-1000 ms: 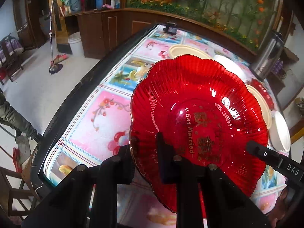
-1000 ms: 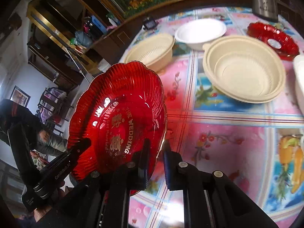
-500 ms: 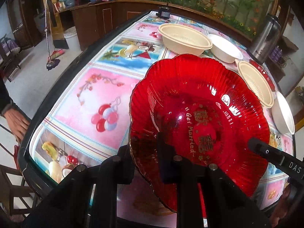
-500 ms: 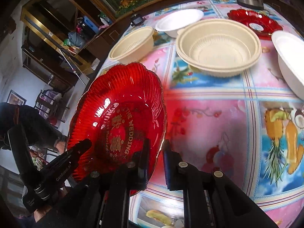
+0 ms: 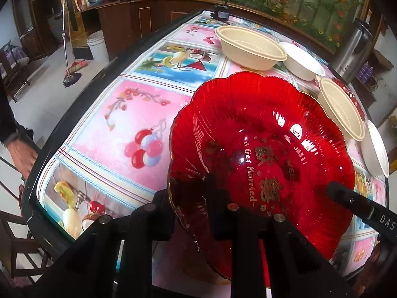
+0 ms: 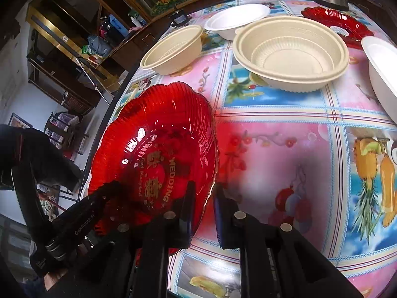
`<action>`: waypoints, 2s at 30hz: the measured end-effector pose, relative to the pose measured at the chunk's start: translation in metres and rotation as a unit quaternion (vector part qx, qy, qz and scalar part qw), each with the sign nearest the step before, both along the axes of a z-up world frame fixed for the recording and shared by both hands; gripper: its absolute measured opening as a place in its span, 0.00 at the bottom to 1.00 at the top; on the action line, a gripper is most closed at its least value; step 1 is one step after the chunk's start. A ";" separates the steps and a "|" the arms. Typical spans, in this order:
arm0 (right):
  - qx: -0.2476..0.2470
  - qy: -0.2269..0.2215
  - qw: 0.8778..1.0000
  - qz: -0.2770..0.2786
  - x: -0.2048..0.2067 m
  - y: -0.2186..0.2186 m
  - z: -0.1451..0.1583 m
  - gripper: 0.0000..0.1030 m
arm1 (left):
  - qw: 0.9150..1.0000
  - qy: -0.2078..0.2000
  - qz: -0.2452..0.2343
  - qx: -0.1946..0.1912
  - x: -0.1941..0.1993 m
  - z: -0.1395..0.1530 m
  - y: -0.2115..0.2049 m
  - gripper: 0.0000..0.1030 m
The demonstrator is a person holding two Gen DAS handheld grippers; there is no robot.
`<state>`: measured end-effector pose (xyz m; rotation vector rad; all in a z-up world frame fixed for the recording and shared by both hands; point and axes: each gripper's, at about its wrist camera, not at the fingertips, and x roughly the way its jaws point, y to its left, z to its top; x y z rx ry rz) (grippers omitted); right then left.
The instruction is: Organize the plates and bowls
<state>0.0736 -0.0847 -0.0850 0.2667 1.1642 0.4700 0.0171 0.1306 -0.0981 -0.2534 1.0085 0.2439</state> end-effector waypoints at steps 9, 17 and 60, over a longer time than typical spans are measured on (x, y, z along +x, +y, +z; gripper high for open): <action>0.016 -0.009 1.000 -0.003 -0.002 -0.012 0.009 0.33 | 1.000 -0.023 0.015 -0.011 -0.014 0.022 0.019 0.87; 0.084 -0.073 0.994 -0.024 0.011 -0.040 0.064 0.61 | 0.988 -0.148 0.035 -0.034 -0.008 0.101 0.059 1.00; 0.038 0.098 0.994 -0.041 0.251 0.065 -0.009 0.11 | 0.997 0.064 -0.023 -0.039 0.252 0.009 0.040 0.12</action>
